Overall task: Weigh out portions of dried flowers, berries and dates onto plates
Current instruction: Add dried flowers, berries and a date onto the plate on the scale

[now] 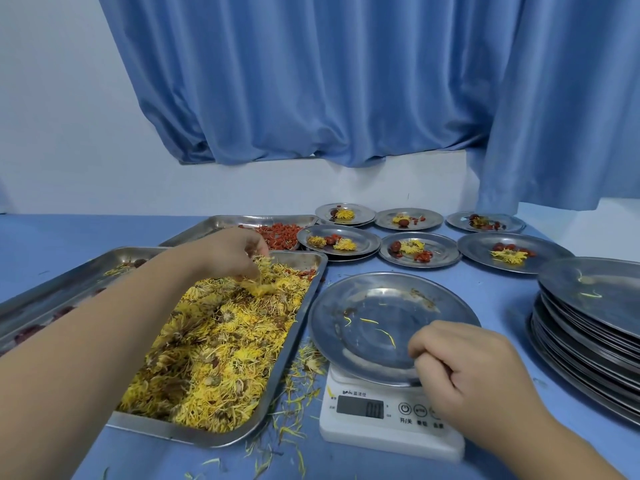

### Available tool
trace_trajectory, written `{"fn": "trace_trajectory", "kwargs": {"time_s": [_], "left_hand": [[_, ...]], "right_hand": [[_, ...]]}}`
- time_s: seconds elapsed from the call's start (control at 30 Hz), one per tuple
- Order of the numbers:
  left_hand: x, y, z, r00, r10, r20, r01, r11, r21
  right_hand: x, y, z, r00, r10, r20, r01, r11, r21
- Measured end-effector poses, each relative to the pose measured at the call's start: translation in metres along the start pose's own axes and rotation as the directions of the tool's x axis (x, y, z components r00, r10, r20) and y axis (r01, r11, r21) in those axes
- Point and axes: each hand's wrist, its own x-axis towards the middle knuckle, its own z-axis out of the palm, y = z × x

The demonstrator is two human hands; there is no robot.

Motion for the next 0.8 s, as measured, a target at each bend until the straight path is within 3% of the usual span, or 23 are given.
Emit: {"fn": "trace_trajectory", "kwargs": {"time_s": [0.13,0.4,0.53,0.8], "left_hand": [[0.001,-0.006,0.012,0.998,-0.007,0.067,-0.010,0.972,0.236],[0.000,-0.006,0.019,0.994,0.019,0.105,-0.052,0.948,0.315],[-0.008,-0.002,0.008,0.998,0.059,0.009,-0.059,0.974,0.221],[-0.035,0.039,-0.014,0.993,0.116,-0.025,-0.118,0.978,-0.173]], "right_hand": [[-0.001,0.000,0.000,1.000,0.007,0.005,-0.007,1.000,0.004],[-0.001,-0.001,-0.002,1.000,0.012,0.023,-0.013,1.000,0.003],[-0.001,-0.002,-0.002,1.000,0.012,0.027,-0.012,1.000,-0.010],[0.001,-0.001,-0.004,1.000,0.014,0.002,-0.014,1.000,0.001]]}}
